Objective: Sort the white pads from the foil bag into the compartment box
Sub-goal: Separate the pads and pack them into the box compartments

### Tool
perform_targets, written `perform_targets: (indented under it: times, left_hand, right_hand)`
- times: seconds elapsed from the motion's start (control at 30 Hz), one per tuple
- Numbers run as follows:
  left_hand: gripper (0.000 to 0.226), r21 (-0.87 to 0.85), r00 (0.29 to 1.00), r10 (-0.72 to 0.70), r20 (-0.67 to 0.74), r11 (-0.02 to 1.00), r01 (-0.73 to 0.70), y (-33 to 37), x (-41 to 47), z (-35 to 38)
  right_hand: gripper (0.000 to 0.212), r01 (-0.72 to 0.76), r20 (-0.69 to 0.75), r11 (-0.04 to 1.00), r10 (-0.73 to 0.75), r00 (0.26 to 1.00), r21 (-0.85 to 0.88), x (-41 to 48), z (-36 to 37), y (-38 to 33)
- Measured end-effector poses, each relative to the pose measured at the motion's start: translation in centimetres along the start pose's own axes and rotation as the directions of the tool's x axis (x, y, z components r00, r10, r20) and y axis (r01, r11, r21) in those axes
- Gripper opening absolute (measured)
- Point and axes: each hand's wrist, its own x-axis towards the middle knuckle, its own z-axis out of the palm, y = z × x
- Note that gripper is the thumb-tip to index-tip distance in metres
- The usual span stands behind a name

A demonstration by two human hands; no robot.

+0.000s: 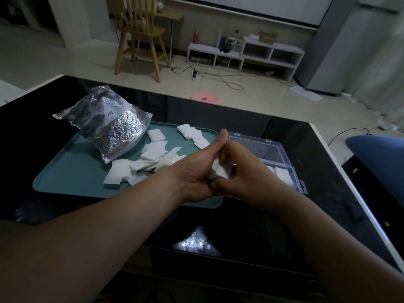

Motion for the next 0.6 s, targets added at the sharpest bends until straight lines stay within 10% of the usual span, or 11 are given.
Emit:
perform_targets:
  times: [0.6]
  left_hand:
    - [0.074,0.000,0.997,-0.071,0.038,0.997,0.071,-2.2,3.7,3.1]
  right_hand:
    - [0.045,-0.120,-0.018,0.992,0.121,0.993,0.024,-3.4,-3.6,2.6]
